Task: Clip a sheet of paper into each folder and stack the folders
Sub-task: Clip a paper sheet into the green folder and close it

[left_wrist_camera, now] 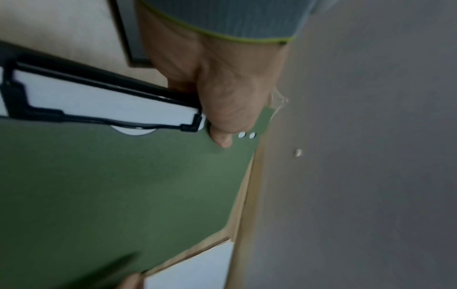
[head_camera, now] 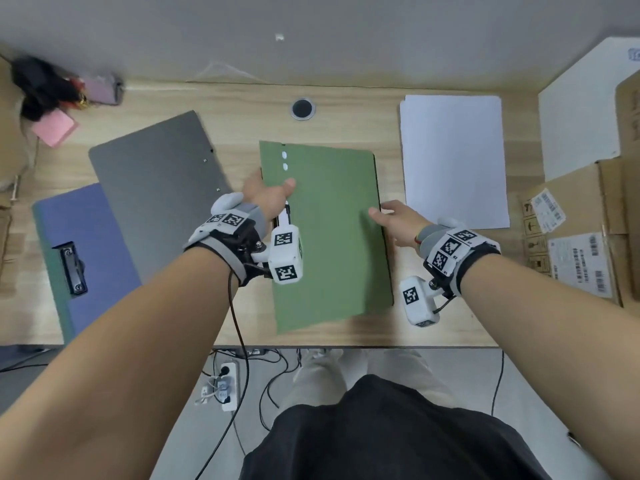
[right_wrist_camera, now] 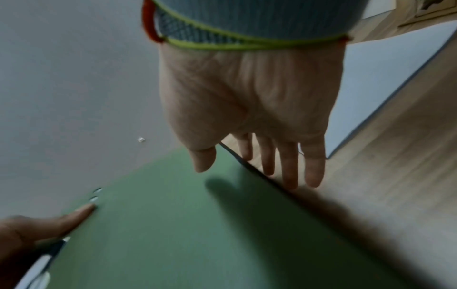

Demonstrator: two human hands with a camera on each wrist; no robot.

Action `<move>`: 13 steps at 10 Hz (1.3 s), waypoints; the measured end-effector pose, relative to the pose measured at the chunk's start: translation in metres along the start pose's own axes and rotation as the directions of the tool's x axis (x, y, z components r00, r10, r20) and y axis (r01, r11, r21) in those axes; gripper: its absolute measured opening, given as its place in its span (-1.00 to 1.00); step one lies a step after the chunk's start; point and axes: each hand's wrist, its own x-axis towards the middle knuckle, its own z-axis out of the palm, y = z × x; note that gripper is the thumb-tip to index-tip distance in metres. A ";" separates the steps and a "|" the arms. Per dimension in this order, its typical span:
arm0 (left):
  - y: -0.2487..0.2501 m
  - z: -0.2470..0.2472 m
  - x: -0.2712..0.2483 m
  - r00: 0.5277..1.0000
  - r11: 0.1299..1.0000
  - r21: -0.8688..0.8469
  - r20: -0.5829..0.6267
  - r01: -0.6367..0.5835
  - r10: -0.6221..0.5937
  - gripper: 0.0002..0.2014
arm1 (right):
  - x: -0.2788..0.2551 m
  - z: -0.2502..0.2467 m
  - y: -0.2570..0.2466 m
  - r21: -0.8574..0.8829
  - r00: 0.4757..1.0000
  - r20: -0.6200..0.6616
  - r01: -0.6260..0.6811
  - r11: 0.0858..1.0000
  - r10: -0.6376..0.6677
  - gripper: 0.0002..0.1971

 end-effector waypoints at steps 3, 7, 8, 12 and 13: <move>0.034 -0.046 0.043 0.971 0.941 -0.332 -0.197 0.067 -0.138 -0.55 | 0.016 -0.026 -0.037 0.666 0.995 0.034 -0.090 0.740 0.090 -0.16; -0.032 -0.023 0.085 0.949 0.946 -0.090 -0.029 0.310 -0.314 -0.03 | 0.075 -0.038 -0.083 0.397 0.988 -0.151 0.021 0.917 0.043 -0.32; -0.028 -0.025 0.086 0.968 0.964 0.102 -0.078 0.247 -0.240 -0.01 | 0.086 -0.047 -0.095 0.284 0.984 -0.171 0.001 0.959 0.049 -0.22; -0.010 -0.032 0.106 0.983 0.773 0.611 -0.058 0.172 -0.172 -0.19 | 0.101 -0.032 -0.108 -0.133 0.994 -0.103 0.020 0.991 -0.034 -0.29; -0.011 -0.031 0.111 0.984 0.746 0.646 -0.053 0.162 -0.167 -0.17 | 0.103 -0.029 -0.109 -0.198 0.993 -0.116 0.012 0.980 -0.035 -0.30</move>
